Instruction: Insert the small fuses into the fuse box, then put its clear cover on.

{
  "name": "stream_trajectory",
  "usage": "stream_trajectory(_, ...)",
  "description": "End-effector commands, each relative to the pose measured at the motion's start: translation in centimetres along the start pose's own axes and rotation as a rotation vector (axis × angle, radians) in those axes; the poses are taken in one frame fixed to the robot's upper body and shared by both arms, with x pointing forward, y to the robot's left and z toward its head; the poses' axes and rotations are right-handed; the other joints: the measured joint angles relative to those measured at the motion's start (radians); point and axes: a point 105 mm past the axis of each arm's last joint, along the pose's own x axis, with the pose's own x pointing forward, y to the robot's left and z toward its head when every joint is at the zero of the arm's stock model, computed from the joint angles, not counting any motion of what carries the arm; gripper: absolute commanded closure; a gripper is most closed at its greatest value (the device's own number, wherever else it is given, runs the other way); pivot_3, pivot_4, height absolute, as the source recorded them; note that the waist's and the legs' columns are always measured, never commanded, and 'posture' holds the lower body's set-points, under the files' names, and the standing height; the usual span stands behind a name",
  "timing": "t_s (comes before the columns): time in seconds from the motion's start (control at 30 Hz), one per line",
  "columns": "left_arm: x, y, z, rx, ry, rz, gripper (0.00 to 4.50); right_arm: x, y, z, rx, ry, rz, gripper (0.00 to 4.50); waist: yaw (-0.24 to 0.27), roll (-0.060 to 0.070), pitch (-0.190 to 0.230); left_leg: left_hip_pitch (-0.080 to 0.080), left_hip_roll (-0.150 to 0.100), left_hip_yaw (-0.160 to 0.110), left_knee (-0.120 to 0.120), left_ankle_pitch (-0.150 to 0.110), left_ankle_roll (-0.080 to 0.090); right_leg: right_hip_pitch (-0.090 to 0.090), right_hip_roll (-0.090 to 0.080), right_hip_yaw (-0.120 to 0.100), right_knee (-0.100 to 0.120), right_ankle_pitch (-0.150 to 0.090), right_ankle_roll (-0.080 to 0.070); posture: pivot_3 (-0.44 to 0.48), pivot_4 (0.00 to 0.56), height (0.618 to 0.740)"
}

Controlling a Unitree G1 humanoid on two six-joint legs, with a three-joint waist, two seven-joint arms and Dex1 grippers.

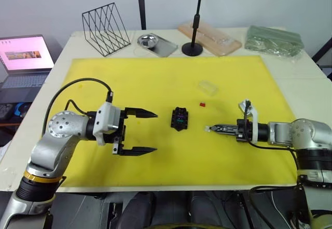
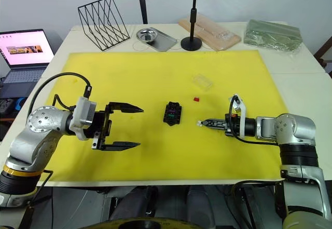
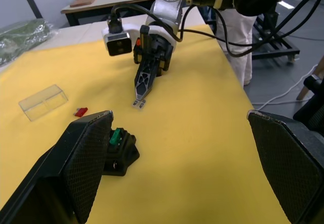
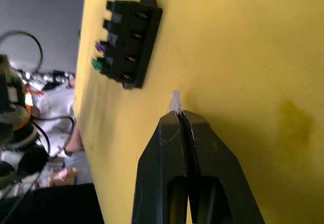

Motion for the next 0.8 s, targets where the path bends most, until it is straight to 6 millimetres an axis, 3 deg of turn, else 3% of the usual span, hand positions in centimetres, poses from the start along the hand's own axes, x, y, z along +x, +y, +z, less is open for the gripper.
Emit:
stream_trajectory(0.03,-0.2,-0.5,0.8,0.027,-0.007,-0.006,0.00,-1.3,1.4,1.0,0.000,-0.095,-0.010,4.49,0.000,0.001,0.000,0.000,0.000,-0.001,0.000,0.000,0.000,-0.001,0.000,0.000,0.000,0.000,0.000,0.000,0.150,0.740)
stream_trajectory(0.2,-0.2,-0.8,0.7,0.014,-0.007,-0.002,0.00,-1.6,1.9,0.3,-0.015,-0.269,-0.062,4.49,0.000,0.001,0.000,0.000,0.000,-0.002,-0.001,0.000,0.000,-0.001,0.000,0.000,0.000,0.000,0.000,0.000,0.150,0.740)
stream_trajectory(0.33,0.0,-0.8,0.7,0.009,-0.014,-0.013,0.00,-1.6,2.3,-1.2,-0.028,-0.304,-0.105,4.49,-0.001,0.003,0.000,0.000,0.000,-0.002,-0.001,0.000,0.000,-0.001,0.000,0.000,0.000,0.000,0.000,0.000,0.150,0.740)
stream_trajectory(0.5,0.2,-0.7,0.7,0.011,-0.020,-0.036,0.00,-2.6,2.7,-1.2,-0.056,-0.259,-0.120,4.49,-0.002,0.004,0.001,0.000,0.000,-0.001,-0.001,0.000,0.000,-0.001,0.000,0.000,0.000,0.000,0.000,0.000,0.150,0.740)
stream_trajectory(0.6,0.3,-0.6,0.7,0.012,-0.022,-0.042,0.00,-3.0,2.9,-0.9,-0.077,-0.189,-0.120,3.90,-0.003,0.005,0.001,0.000,0.000,0.000,-0.001,0.000,0.001,-0.001,0.000,0.000,0.000,0.000,0.000,0.000,0.150,0.740)
stream_trajectory(0.77,0.5,-0.5,0.6,0.014,-0.024,-0.048,0.00,-2.4,3.3,-0.2,-0.076,-0.065,-0.068,2.27,-0.015,0.005,0.001,0.000,0.001,0.002,-0.001,0.000,0.001,-0.001,0.001,0.000,0.000,0.000,0.000,0.000,0.150,0.740)
stream_trajectory(0.8,0.5,-0.5,0.6,0.016,-0.023,-0.049,0.00,-2.2,3.4,0.1,-0.067,-0.048,-0.049,2.27,-0.019,0.005,0.001,0.000,0.001,0.002,-0.001,0.000,0.001,-0.001,0.001,0.000,0.000,0.000,0.000,0.000,0.150,0.740)
